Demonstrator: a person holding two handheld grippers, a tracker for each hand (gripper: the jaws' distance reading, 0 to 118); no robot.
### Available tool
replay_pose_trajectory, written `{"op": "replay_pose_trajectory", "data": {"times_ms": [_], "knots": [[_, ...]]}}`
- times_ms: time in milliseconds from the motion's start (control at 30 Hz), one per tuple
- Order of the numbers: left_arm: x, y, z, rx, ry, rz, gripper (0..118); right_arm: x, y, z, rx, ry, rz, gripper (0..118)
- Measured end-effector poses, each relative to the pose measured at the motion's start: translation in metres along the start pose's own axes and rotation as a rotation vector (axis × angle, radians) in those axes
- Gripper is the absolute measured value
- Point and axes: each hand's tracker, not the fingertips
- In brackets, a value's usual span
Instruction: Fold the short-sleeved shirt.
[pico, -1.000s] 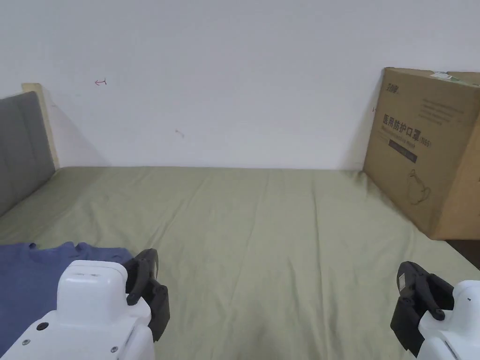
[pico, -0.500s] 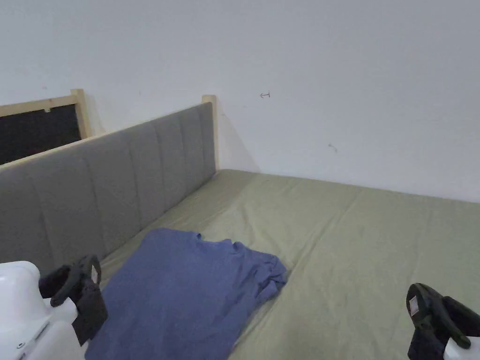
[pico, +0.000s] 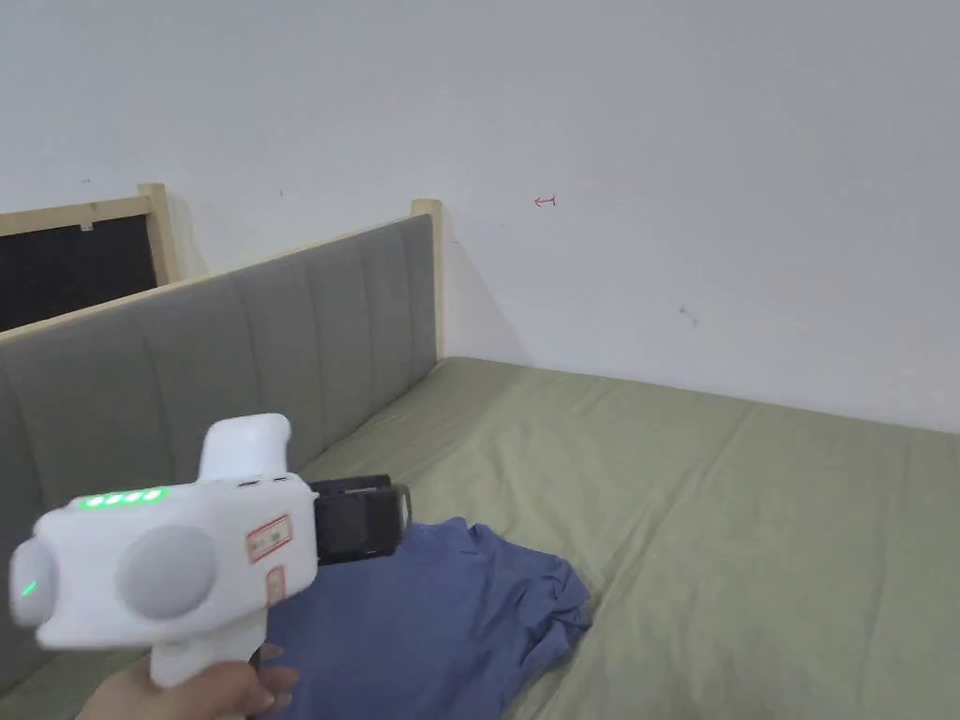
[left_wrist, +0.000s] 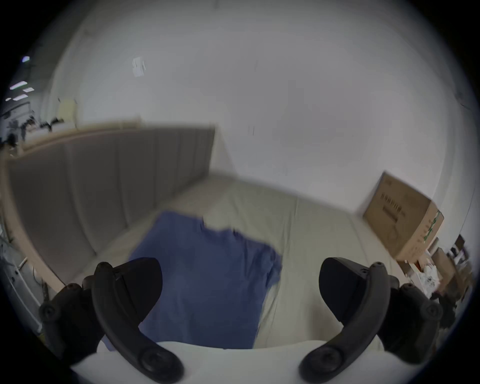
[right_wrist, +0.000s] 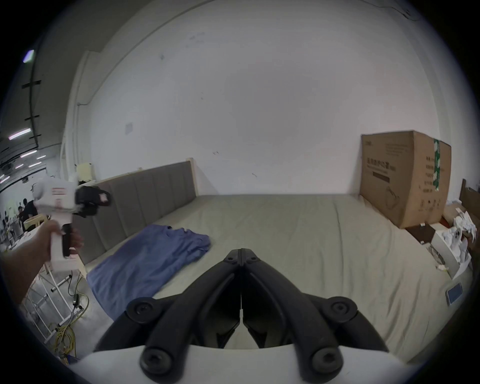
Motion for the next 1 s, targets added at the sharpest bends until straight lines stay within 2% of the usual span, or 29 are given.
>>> {"op": "replay_pose_trajectory", "data": {"times_ms": [67, 100, 200, 233, 333, 433, 467, 500, 533, 633, 667, 700, 733, 767, 833, 867, 900, 933, 1000], "knots": [[-0.007, 0.011, -0.054, -0.136, -0.020, 0.023, 118, 0.010, -0.008, -0.009, -0.037, -0.016, -0.035, 0], [0.001, -0.019, -0.083, -0.191, -0.012, 0.041, 118, 0.015, -0.013, -0.016, -0.062, -0.028, -0.050, 0], [-0.011, -0.015, -0.150, -0.347, 0.048, -0.028, 118, 0.030, -0.028, -0.037, -0.140, -0.068, -0.071, 0], [-0.015, -0.035, -0.195, -0.391, 0.052, -0.045, 118, 0.035, -0.033, -0.044, -0.165, -0.079, -0.076, 0], [-0.011, -0.063, -0.249, -0.532, 0.045, -0.134, 118, 0.047, -0.043, -0.058, -0.208, -0.093, -0.083, 0], [-0.019, -0.105, -0.293, -0.765, 0.076, -0.187, 118, 0.056, -0.049, -0.066, -0.242, -0.105, -0.070, 0], [-0.018, -0.098, -0.280, -0.570, 0.095, -0.266, 118, 0.057, -0.050, -0.067, -0.250, -0.109, -0.066, 0], [-0.014, -0.111, -0.270, -0.496, 0.071, -0.219, 118, 0.060, -0.052, -0.068, -0.257, -0.110, -0.066, 0], [-0.021, -0.115, -0.273, -0.497, 0.079, -0.151, 118, 0.061, -0.054, -0.068, -0.261, -0.111, -0.071, 0], [-0.015, -0.106, -0.275, -0.392, 0.096, -0.127, 118, 0.065, -0.060, -0.068, -0.275, -0.104, -0.110, 0], [-0.016, -0.106, -0.274, -0.413, 0.110, -0.150, 118, 0.064, -0.061, -0.068, -0.284, -0.103, -0.121, 0], [-0.016, -0.105, -0.274, -0.414, 0.115, -0.161, 112, 0.064, -0.062, -0.068, -0.293, -0.103, -0.129, 0], [-0.016, -0.103, -0.274, -0.374, 0.120, -0.183, 100, 0.064, -0.062, -0.067, -0.303, -0.104, -0.136, 0], [-0.013, -0.113, -0.258, -0.350, 0.117, -0.177, 80, 0.065, -0.060, -0.064, -0.308, -0.098, -0.140, 0], [-0.011, -0.120, -0.246, -0.311, 0.137, -0.183, 0, 0.065, -0.057, -0.056, -0.301, -0.089, -0.142, 0], [-0.013, -0.119, -0.245, -0.334, 0.180, -0.205, 1, 0.066, -0.055, -0.052, -0.293, -0.090, -0.139, 0], [-0.032, -0.102, -0.201, -0.318, 0.141, -0.161, 1, 0.066, -0.053, -0.047, -0.282, -0.095, -0.133, 0], [-0.045, -0.100, -0.184, -0.317, 0.089, -0.105, 1, 0.066, -0.050, -0.042, -0.275, -0.097, -0.130, 0], [-0.063, -0.092, -0.132, -0.201, 0.103, -0.120, 1, 0.070, -0.045, -0.032, -0.257, -0.095, -0.138, 0]]}}
